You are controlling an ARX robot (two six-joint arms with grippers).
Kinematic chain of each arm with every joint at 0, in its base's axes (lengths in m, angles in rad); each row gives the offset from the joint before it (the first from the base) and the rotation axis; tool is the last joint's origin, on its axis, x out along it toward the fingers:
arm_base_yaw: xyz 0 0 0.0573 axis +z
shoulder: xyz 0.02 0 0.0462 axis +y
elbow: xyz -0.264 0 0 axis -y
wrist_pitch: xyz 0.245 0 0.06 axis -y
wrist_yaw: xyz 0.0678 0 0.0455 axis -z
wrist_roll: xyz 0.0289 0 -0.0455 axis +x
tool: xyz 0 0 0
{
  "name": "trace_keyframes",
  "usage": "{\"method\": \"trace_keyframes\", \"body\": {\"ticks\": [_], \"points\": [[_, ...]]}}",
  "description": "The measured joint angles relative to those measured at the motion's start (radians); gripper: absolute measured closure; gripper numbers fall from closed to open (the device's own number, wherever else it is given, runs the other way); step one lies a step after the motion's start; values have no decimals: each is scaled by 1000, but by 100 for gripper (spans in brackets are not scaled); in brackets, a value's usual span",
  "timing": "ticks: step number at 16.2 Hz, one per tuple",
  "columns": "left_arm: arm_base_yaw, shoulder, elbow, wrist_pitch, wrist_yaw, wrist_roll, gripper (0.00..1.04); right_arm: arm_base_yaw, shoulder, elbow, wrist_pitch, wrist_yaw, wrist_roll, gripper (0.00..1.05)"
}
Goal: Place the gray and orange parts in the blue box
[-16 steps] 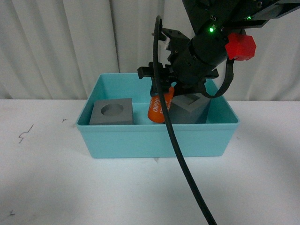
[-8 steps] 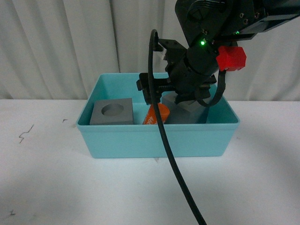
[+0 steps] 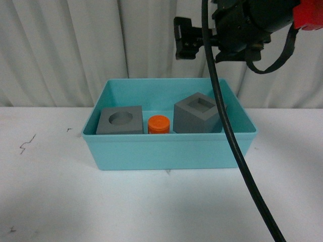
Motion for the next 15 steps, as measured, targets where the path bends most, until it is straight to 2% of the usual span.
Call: {"method": "trace_keyframes", "body": {"ticks": [2,3,4,5,6,7,8,10,11,15], "points": [[0,0,0,0,0,0,7,1,-82,-94,89,0,-12,6],[0,0,0,0,0,0,7,8,-130,-175,253,63,-24,10],[0,0,0,0,0,0,7,15,-233,-352,529,268,-46,23],[0,0,0,0,0,0,7,2,-372,-554,716,401,-55,36],[0,0,0,0,-1,0,7,-29,-463,-672,818,426,-59,45],[0,0,0,0,0,0,7,-74,-559,-799,916,426,-61,58],[0,0,0,0,0,0,7,-95,-604,-880,948,419,-61,67],[0,0,0,0,0,0,7,-124,-665,-1088,972,354,-62,94],[0,0,0,0,0,0,7,-139,-716,-1152,990,334,-66,103],[0,0,0,0,0,0,7,-198,-889,-1315,997,291,-66,103]]}}
